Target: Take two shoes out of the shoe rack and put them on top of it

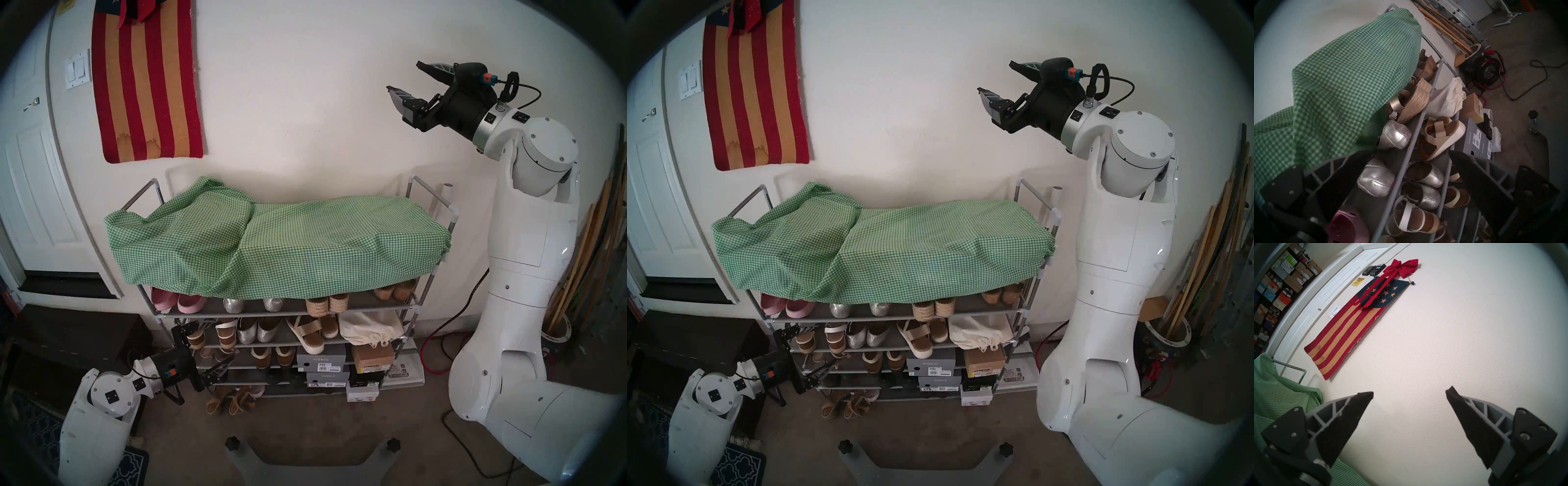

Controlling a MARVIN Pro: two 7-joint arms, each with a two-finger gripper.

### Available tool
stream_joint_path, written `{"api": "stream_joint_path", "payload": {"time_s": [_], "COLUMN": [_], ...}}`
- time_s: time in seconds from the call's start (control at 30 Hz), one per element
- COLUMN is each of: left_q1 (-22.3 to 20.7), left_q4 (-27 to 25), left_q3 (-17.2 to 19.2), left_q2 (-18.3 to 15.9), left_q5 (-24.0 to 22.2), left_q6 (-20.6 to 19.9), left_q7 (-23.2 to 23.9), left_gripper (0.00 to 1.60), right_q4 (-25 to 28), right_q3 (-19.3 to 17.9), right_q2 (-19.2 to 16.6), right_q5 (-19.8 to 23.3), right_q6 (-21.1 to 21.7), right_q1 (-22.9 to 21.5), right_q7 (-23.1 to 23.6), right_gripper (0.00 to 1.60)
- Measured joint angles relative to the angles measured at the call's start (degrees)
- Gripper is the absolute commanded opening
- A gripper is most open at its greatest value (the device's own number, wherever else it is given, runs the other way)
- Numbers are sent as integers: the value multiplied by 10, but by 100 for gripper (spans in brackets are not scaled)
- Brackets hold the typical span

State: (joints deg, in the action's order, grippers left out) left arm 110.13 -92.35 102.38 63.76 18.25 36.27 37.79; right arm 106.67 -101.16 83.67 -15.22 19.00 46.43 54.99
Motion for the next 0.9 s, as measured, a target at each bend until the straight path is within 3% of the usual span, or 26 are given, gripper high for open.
{"api": "stream_joint_path", "payload": {"time_s": [0.43,0.9], "left_q1": [-74,-115], "left_q4": [89,133], "left_q3": [-26,-40], "left_q2": [16,23], "left_q5": [73,99], "left_q6": [5,24], "left_q7": [-47,-72], "left_gripper": [160,160], "right_q4": [0,0], "right_q3": [0,0], "right_q2": [0,0], "right_q5": [0,0], "right_q6": [0,0], "right_q1": [0,0], "right_q7": [0,0], "right_gripper": [160,160]}}
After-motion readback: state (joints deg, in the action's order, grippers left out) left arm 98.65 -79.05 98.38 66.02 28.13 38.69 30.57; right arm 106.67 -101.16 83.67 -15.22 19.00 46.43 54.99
